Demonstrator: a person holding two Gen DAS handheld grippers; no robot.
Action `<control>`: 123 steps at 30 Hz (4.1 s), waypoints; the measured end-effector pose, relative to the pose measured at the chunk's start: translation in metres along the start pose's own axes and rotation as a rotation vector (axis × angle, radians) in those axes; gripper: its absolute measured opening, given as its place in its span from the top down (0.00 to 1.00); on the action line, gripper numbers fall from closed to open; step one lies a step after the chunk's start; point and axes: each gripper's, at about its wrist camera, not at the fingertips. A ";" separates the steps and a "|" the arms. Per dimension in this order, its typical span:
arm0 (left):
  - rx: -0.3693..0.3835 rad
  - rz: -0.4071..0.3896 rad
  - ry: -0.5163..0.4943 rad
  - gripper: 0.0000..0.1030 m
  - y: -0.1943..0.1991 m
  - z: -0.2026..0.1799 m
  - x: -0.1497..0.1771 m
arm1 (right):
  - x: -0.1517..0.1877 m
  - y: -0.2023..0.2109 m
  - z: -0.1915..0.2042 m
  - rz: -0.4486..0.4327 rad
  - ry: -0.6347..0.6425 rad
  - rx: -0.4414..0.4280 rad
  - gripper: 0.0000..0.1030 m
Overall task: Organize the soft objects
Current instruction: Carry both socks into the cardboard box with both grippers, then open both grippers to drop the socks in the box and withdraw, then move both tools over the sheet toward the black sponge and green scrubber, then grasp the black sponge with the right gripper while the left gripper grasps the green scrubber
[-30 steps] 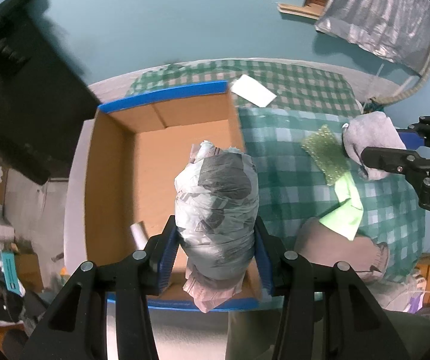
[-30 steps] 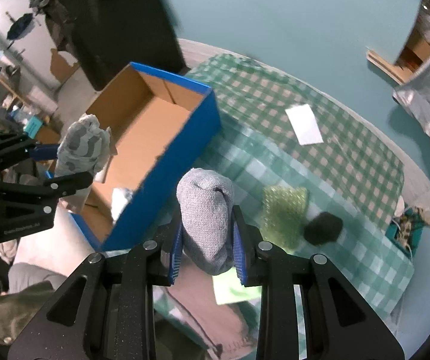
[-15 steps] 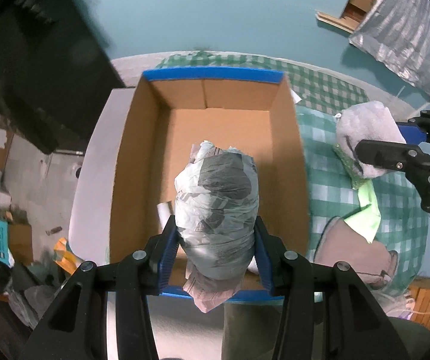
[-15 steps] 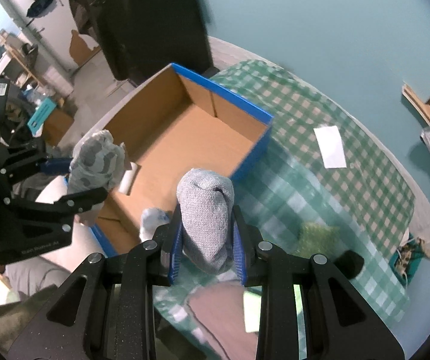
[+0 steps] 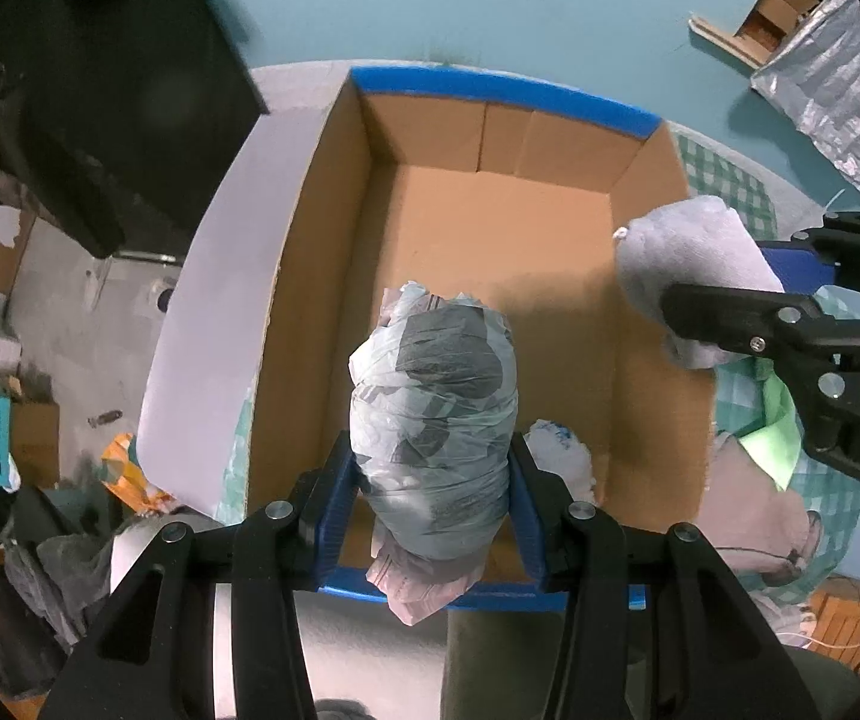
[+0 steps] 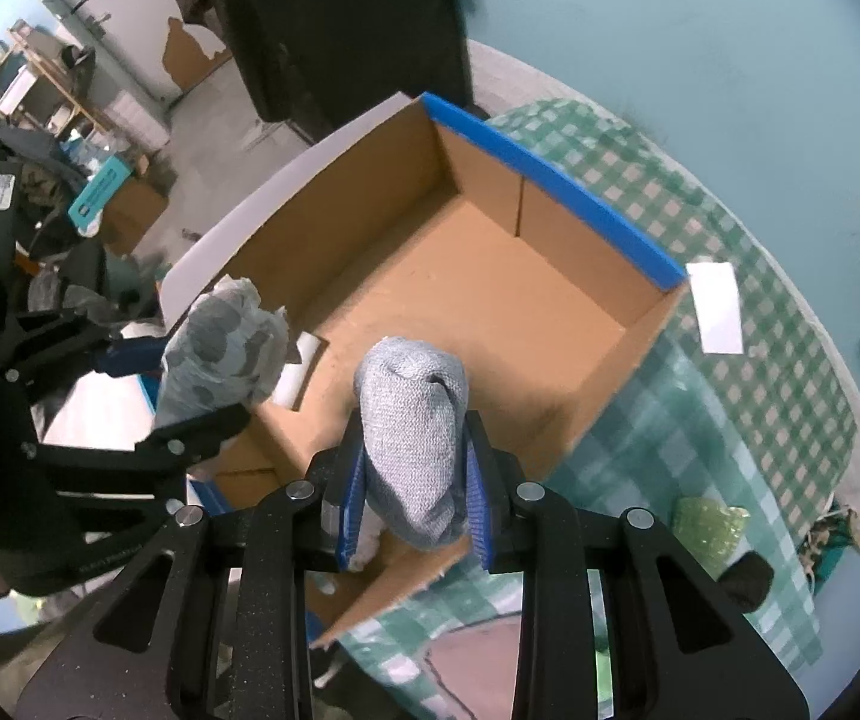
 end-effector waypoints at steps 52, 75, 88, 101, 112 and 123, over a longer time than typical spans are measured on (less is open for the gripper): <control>0.007 -0.070 -0.055 0.24 0.042 -0.044 0.003 | 0.046 0.060 -0.020 -0.116 -0.100 0.109 0.29; 0.053 -0.105 -0.207 0.24 0.071 -0.131 0.000 | 0.116 0.123 -0.081 -0.173 -0.239 0.180 0.28; 0.040 -0.130 -0.332 0.22 0.075 -0.190 -0.018 | 0.164 0.143 -0.143 -0.158 -0.369 0.228 0.28; 0.061 -0.061 -0.367 0.22 0.042 -0.236 -0.046 | 0.190 0.123 -0.210 -0.126 -0.513 0.225 0.28; 0.030 -0.027 -0.392 0.22 -0.006 -0.264 -0.061 | 0.178 0.070 -0.259 -0.087 -0.608 0.202 0.28; 0.057 0.022 -0.381 0.22 -0.033 -0.281 -0.070 | 0.173 0.020 -0.293 -0.017 -0.687 0.233 0.28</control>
Point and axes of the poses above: each gripper's, at about its wrist camera, not at the fingertips, and y roughly against the way its jaws point, z to its left, x to its underside, and after that the axes turned 7 degrees about -x, right-handed
